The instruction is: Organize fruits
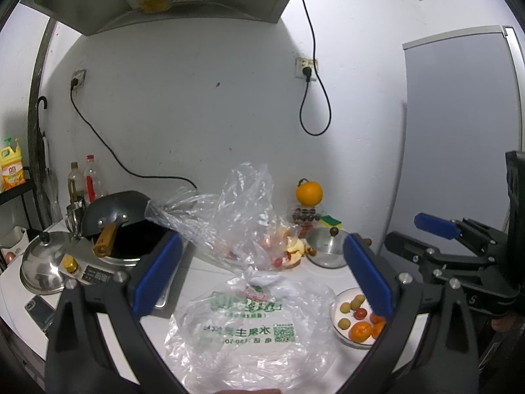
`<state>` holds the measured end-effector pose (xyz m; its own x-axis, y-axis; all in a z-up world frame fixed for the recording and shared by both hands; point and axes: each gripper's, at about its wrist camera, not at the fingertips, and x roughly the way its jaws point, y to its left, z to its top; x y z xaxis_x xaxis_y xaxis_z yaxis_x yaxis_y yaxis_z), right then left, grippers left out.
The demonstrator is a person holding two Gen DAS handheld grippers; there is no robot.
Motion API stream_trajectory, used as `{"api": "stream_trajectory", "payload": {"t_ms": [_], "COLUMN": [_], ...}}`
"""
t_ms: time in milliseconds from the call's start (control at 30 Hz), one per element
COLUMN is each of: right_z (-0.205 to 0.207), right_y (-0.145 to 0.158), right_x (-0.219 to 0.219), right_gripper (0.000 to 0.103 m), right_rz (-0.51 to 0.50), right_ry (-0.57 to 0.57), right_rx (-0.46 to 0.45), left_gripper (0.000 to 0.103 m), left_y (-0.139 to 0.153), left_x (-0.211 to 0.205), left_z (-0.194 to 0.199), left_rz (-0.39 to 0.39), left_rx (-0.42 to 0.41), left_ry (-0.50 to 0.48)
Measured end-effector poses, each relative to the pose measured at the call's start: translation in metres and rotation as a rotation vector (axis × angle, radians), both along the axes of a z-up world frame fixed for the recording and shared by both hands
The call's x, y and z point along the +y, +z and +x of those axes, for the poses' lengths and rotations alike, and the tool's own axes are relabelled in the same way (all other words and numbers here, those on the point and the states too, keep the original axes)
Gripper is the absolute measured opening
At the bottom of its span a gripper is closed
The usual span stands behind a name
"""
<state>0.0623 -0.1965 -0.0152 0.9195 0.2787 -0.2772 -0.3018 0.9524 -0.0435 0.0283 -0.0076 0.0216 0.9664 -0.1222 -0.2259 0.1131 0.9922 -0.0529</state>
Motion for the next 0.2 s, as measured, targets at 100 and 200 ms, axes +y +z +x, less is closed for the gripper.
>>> {"api": "stream_trajectory", "payload": {"t_ms": [100, 200], "right_z": [0.0000, 0.0001], "right_y": [0.0001, 0.0002], "right_x": [0.0002, 0.0004], "right_gripper": [0.069, 0.069], "right_rz": [0.000, 0.000], "right_ry": [0.000, -0.001], "right_rx": [0.000, 0.000], "left_gripper": [0.100, 0.100], "left_y": [-0.0003, -0.0022], "left_x": [-0.0007, -0.0005], "left_z": [-0.0004, -0.0003], "left_rz": [-0.001, 0.005], "left_rx": [-0.002, -0.018], "left_ry": [-0.002, 0.006]}}
